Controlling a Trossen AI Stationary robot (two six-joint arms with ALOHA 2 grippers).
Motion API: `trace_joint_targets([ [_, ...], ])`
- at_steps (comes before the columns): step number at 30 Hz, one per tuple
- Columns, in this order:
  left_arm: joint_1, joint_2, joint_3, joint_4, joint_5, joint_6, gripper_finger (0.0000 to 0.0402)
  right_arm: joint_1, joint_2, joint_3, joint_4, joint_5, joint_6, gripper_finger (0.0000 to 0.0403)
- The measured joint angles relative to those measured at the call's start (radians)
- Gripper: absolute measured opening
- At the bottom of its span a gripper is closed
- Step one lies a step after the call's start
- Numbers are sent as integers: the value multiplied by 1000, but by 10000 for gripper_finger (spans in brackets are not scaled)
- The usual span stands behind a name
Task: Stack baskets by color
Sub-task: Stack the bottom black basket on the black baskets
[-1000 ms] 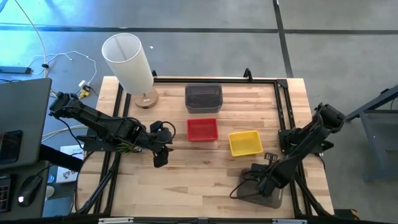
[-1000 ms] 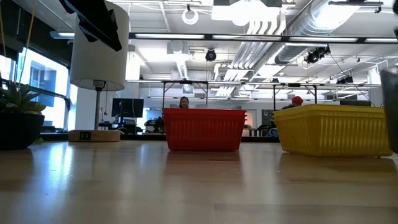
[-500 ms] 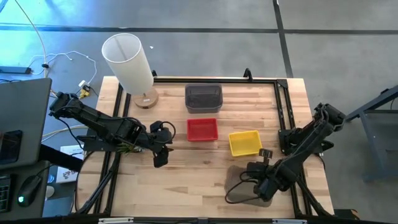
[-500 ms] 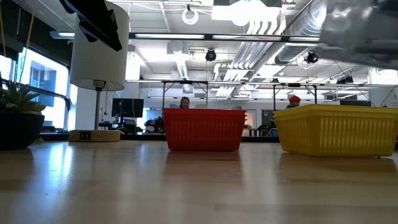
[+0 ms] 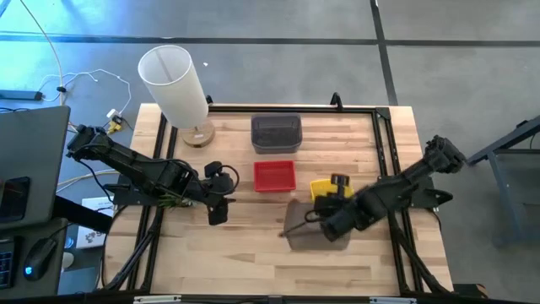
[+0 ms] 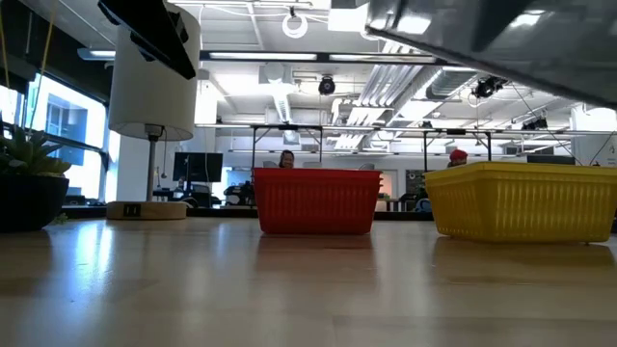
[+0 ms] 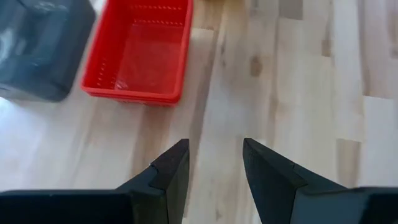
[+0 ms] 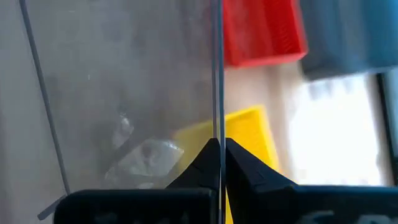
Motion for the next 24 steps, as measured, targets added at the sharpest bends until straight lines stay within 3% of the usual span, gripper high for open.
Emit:
trace_joint_targets([
  [6,0,0,0,1,-99,55,135,-175,0,69,3,50,-251,0],
  [13,0,0,0,5,-285,109,135,-393,0,103,91,101,-560,0],
  [24,0,0,0,5,-274,123,135,-672,0,103,412,84,-1050,0],
])
